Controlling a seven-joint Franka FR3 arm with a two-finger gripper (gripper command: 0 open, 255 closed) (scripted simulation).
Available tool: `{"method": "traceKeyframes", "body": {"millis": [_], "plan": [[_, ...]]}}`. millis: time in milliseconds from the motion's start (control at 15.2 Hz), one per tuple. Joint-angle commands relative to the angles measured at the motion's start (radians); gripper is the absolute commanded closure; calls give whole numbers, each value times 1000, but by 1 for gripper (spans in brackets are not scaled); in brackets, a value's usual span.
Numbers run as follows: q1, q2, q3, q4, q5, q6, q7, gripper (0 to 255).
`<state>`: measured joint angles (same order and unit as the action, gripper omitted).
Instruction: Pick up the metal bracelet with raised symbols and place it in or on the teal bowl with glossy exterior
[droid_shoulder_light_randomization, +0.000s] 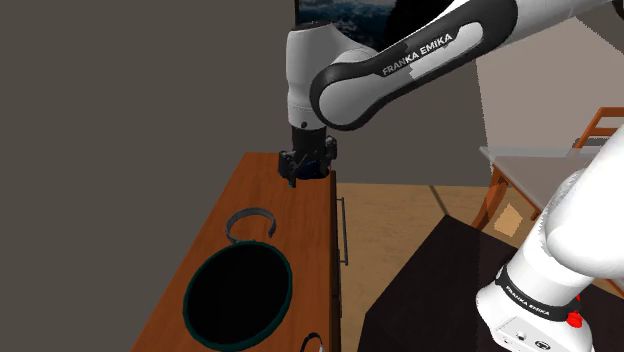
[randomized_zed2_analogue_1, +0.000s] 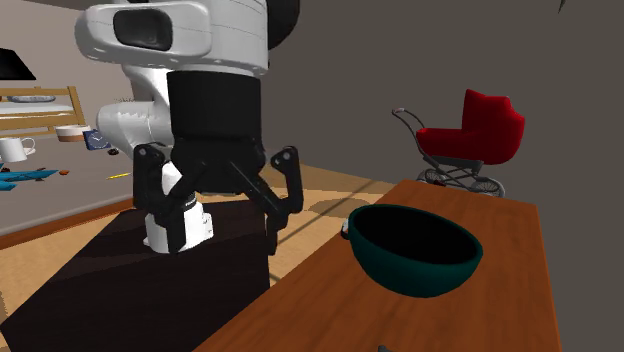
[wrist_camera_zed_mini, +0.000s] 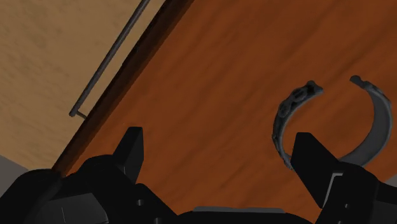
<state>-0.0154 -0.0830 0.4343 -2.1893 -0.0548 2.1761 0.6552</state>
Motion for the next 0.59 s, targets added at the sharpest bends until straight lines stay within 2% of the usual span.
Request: {"method": "traceKeyframes", "body": {"millis": [0,264,528], "plan": [[5,83,18,44,-47,26,61,0],[34,253,26,150,-150,56,172,0],[87,421,7,279,-242,63,265,0]]}}
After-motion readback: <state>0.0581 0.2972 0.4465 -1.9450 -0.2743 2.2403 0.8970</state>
